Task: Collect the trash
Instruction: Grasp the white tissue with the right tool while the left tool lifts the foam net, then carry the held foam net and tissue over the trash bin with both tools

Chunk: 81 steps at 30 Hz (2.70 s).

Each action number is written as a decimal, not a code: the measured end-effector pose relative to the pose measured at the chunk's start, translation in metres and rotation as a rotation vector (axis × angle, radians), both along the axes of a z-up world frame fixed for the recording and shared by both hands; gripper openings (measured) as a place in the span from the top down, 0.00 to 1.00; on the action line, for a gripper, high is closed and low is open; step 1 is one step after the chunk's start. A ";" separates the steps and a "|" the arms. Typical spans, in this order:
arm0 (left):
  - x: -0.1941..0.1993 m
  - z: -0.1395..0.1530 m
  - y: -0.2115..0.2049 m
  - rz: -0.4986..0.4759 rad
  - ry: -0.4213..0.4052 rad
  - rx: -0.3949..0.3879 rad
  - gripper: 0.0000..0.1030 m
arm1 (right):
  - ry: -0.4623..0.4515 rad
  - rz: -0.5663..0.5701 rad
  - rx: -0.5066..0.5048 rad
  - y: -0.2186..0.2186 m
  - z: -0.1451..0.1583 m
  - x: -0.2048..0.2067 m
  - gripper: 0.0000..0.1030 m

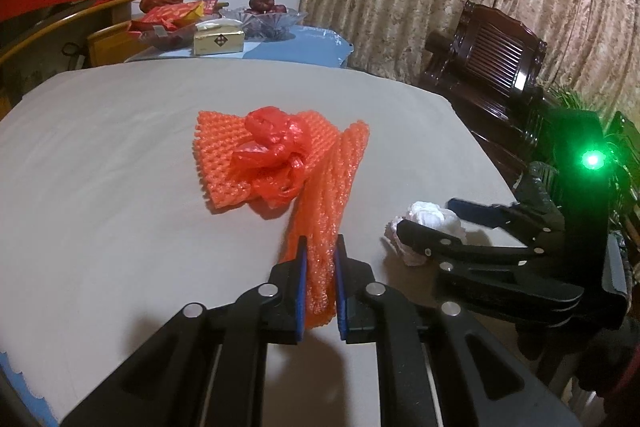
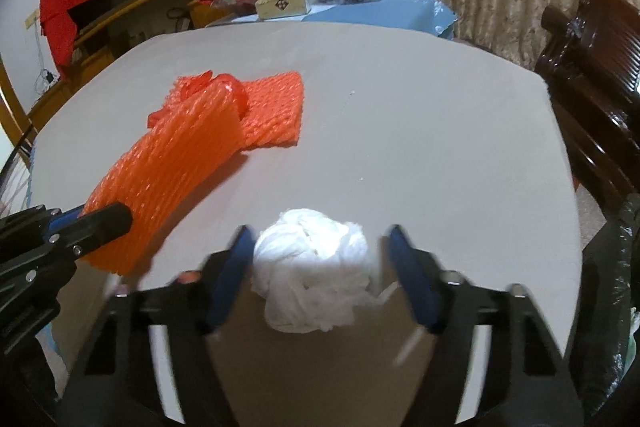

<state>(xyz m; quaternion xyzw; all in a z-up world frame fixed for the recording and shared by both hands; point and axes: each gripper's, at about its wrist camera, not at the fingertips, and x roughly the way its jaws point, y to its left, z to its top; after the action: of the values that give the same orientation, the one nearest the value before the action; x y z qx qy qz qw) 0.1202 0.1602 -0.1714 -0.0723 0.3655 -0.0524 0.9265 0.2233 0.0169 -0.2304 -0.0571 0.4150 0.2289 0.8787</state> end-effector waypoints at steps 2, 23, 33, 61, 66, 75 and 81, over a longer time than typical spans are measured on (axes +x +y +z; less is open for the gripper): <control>-0.001 0.000 -0.001 -0.001 -0.003 0.001 0.89 | 0.014 0.011 0.009 0.000 -0.001 -0.001 0.52; -0.010 0.038 -0.027 -0.047 -0.087 -0.014 0.89 | -0.097 -0.024 0.090 -0.040 0.059 -0.028 0.61; -0.014 0.069 -0.047 -0.068 -0.144 -0.017 0.89 | -0.158 -0.057 0.121 -0.064 0.095 -0.040 0.61; -0.006 0.126 -0.143 -0.235 -0.265 -0.029 0.89 | -0.294 -0.293 0.099 -0.191 0.146 -0.069 0.61; -0.003 0.130 -0.171 -0.293 -0.274 -0.036 0.89 | -0.306 -0.357 0.085 -0.224 0.147 -0.076 0.61; -0.001 0.129 -0.228 -0.408 -0.268 -0.053 0.89 | -0.310 -0.478 0.058 -0.282 0.141 -0.090 0.61; 0.002 0.123 -0.261 -0.473 -0.253 -0.066 0.89 | -0.310 -0.545 0.039 -0.314 0.134 -0.100 0.61</control>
<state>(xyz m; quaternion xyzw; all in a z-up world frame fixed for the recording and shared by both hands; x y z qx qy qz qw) 0.1224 -0.1009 -0.0487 -0.0078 0.2515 -0.2880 0.9240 0.1232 -0.2976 -0.0963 0.0388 0.2717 -0.0184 0.9614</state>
